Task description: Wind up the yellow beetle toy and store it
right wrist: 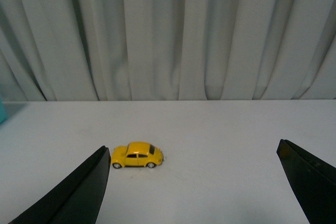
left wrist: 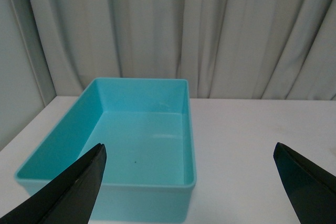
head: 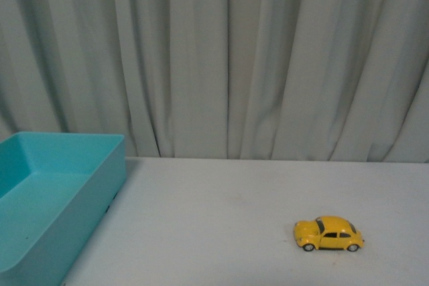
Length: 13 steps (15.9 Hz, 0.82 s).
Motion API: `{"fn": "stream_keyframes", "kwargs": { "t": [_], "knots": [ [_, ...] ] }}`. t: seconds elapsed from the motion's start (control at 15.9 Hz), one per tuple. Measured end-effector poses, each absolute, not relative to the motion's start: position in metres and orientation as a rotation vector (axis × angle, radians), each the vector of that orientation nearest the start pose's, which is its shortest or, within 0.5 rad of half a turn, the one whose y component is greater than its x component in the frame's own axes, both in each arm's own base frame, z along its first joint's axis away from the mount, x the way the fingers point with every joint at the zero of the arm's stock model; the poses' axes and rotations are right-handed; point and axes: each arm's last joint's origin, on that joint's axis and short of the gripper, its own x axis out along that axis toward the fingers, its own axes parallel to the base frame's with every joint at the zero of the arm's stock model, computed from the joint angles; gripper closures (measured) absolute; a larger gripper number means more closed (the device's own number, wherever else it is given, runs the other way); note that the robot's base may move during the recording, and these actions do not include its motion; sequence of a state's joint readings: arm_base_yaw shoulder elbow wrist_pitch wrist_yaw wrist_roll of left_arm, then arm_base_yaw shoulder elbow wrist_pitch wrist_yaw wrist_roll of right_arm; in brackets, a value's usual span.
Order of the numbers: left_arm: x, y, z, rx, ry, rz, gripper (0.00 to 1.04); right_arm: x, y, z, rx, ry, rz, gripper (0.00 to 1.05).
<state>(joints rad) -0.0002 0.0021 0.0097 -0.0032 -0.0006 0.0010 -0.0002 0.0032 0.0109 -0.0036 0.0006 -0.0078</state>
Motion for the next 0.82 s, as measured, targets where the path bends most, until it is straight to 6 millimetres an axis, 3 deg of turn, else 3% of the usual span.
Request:
{"fn": "stream_keyframes", "kwargs": {
  "t": [0.82],
  "knots": [
    [0.0973, 0.0, 0.1663, 0.001, -0.004, 0.0, 0.07, 0.0973, 0.0, 0.1665, -0.008, -0.003, 0.0, 0.07]
  ]
}}
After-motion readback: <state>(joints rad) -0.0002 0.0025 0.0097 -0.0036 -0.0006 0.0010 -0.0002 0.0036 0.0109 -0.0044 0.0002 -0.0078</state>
